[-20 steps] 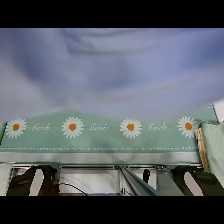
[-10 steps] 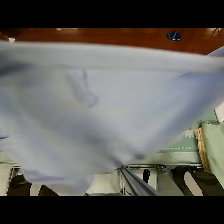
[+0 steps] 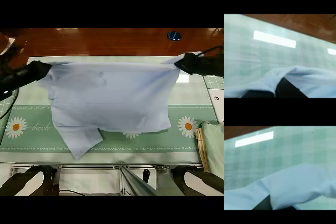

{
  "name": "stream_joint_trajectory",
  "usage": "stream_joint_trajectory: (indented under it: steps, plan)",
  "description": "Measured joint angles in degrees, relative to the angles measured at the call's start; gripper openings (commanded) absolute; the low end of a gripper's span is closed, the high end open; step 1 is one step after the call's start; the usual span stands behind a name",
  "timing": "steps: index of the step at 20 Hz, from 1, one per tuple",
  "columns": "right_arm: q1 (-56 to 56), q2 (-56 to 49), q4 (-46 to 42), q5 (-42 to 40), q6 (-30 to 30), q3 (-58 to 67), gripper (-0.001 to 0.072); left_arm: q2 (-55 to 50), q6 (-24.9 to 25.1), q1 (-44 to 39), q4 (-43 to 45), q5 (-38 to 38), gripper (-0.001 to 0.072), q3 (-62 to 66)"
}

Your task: Fold the shirts.

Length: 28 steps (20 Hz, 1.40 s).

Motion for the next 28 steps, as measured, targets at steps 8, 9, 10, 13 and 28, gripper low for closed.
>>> stream_joint_trajectory:
  steps: [8,9,10,13,28]
  plan:
    - [-1.8,-25.4,17.8,-0.1,-1.1,14.4,0.0414,-18.1,0.4,-3.6,-0.9,-4.8,0.0509,11.0]
    - [-3.1,-25.9,18.7,1.1,-0.9,14.9,0.0414,-18.5,-0.2,-2.4,-0.9,-6.8,0.0509,11.6]
    - [-4.9,-26.1,19.1,2.8,-0.8,15.3,0.0414,-18.7,-0.9,-0.7,-0.6,-9.5,0.0509,12.2]
    - [-12.0,-23.4,17.7,10.4,-1.5,15.8,0.0414,-18.0,-2.8,7.5,2.1,-20.5,0.0509,13.3]
    - [-21.8,15.7,-1.1,9.0,-1.9,-36.9,0.0414,-5.3,-7.2,34.7,10.2,-36.9,0.0508,-23.1]
